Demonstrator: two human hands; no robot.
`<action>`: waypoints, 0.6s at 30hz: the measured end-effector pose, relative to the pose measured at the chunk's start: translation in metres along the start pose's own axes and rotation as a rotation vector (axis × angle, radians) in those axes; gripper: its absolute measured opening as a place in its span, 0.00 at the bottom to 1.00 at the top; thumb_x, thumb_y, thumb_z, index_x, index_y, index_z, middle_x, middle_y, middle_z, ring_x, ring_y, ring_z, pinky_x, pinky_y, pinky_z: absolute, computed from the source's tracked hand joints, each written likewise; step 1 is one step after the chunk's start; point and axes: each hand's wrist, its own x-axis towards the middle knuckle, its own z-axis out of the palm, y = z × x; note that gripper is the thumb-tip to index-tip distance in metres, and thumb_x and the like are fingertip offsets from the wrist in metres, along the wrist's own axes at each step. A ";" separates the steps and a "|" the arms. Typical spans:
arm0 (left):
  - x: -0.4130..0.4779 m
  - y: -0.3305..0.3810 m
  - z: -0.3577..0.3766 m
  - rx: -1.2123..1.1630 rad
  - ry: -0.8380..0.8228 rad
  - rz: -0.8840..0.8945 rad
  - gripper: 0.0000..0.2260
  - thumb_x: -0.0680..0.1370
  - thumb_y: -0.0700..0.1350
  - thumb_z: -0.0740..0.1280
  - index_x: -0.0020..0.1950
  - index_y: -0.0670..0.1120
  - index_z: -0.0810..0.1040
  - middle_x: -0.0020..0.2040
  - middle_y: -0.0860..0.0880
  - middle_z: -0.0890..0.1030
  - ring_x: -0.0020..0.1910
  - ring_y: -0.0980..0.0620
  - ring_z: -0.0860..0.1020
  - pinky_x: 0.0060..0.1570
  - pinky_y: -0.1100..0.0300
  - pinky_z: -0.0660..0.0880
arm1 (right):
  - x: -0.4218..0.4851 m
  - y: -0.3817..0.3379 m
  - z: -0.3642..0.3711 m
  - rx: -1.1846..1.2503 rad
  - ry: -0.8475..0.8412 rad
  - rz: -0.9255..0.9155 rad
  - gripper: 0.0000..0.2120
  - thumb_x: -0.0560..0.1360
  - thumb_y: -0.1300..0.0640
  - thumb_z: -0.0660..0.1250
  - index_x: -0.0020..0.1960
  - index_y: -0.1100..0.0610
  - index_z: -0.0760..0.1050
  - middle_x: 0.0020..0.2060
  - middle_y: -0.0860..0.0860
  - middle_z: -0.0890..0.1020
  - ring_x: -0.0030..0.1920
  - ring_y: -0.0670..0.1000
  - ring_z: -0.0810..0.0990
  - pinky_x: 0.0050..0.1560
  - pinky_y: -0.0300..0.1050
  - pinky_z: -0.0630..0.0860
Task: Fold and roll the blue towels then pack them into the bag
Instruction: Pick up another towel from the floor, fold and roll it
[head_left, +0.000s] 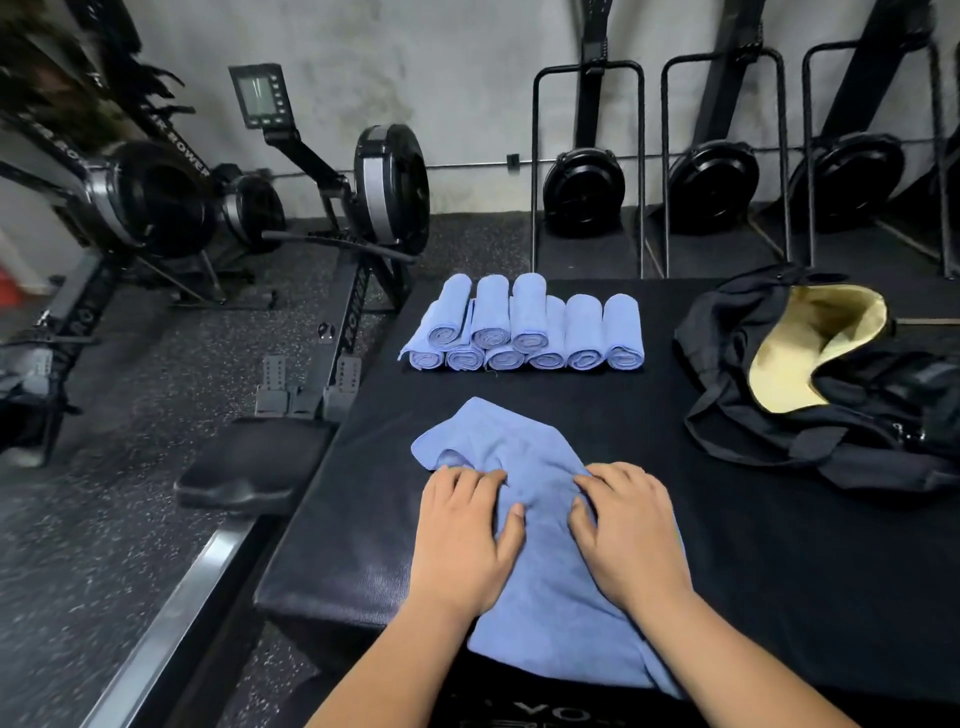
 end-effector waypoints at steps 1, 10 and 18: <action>-0.001 0.000 0.000 0.002 0.022 0.006 0.16 0.83 0.58 0.63 0.63 0.50 0.80 0.54 0.54 0.78 0.58 0.47 0.73 0.65 0.50 0.70 | -0.001 0.000 -0.001 0.034 0.043 0.013 0.10 0.79 0.49 0.64 0.48 0.50 0.83 0.48 0.43 0.82 0.52 0.52 0.77 0.58 0.51 0.72; -0.004 0.000 -0.004 -0.074 0.073 -0.104 0.17 0.82 0.59 0.63 0.67 0.52 0.78 0.70 0.48 0.71 0.70 0.47 0.68 0.72 0.51 0.64 | 0.008 0.006 -0.009 0.242 -0.017 0.155 0.18 0.83 0.43 0.57 0.67 0.46 0.78 0.54 0.42 0.82 0.53 0.51 0.78 0.57 0.53 0.72; -0.004 -0.004 0.002 -0.038 -0.028 -0.144 0.25 0.85 0.63 0.55 0.75 0.50 0.74 0.75 0.50 0.72 0.78 0.46 0.63 0.79 0.49 0.58 | 0.072 -0.007 -0.010 0.060 -0.494 0.309 0.15 0.78 0.36 0.67 0.60 0.41 0.79 0.58 0.50 0.77 0.63 0.57 0.72 0.62 0.54 0.72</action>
